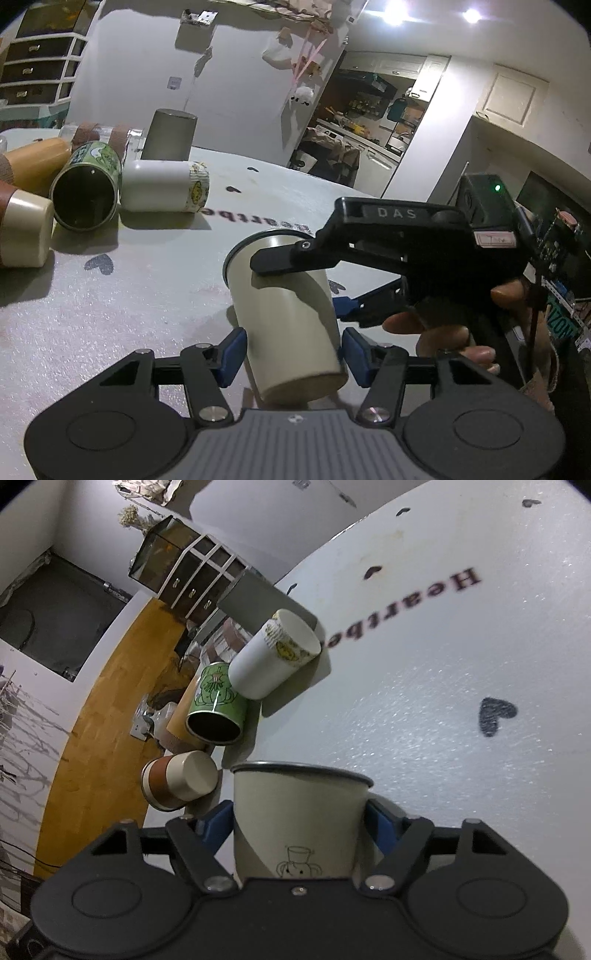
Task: Flip cup upright
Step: 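Grasp the cream cup's rim with the right tool while the left tool releases, then carry the upright cream cup away from the cluster with the right tool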
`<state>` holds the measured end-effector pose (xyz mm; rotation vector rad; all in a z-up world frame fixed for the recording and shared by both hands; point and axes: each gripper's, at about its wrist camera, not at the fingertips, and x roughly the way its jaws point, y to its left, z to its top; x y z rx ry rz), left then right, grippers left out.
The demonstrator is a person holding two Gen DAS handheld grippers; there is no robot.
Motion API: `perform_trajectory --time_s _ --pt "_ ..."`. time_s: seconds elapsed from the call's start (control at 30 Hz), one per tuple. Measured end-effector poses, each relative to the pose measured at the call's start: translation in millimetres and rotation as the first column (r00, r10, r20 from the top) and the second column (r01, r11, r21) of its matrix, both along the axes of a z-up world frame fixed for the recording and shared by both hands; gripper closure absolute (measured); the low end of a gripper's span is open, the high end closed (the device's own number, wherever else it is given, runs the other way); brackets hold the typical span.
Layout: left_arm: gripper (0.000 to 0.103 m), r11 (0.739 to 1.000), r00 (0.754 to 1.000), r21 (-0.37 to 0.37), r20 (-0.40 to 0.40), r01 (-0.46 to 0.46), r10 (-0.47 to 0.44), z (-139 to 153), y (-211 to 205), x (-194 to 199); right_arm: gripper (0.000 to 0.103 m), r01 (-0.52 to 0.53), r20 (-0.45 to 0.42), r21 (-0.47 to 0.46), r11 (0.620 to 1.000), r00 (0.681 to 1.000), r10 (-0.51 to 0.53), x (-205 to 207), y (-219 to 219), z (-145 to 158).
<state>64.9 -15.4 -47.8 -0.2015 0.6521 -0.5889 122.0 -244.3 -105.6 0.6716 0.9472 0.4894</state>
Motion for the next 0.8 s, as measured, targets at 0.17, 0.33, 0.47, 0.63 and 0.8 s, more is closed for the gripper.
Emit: perform_trajectory --time_s 0.17,0.33,0.47,0.63,0.8 --pt "0.045 0.997 0.995 0.048 0.079 0.052 -0.056 -0.7 -5.6 -13.4 0.027 -0.016 0.152 -0.140 0.990 0.988 0.037 -25.0 13.1 25.3" --pt "0.045 0.990 0.985 0.106 0.130 0.097 -0.110 -3.6 -14.2 -26.2 0.027 -0.005 0.278 -0.286 0.958 0.957 0.088 -60.2 20.2 51.0" --pt "0.045 0.981 0.984 0.166 0.130 0.097 -0.119 -11.5 -24.1 -27.4 0.027 0.005 0.339 -0.395 0.919 0.930 0.140 -87.7 25.0 65.3" --pt "0.045 0.976 0.984 0.200 0.137 0.084 -0.113 -19.3 -31.5 -28.3 0.027 0.018 0.385 -0.503 0.864 0.900 0.206 -111.2 35.7 67.7" --pt "0.045 0.976 0.986 0.207 0.139 0.063 -0.094 -21.7 -31.3 -29.1 0.028 0.070 0.437 -0.549 0.833 0.874 0.215 -110.8 36.7 64.2"
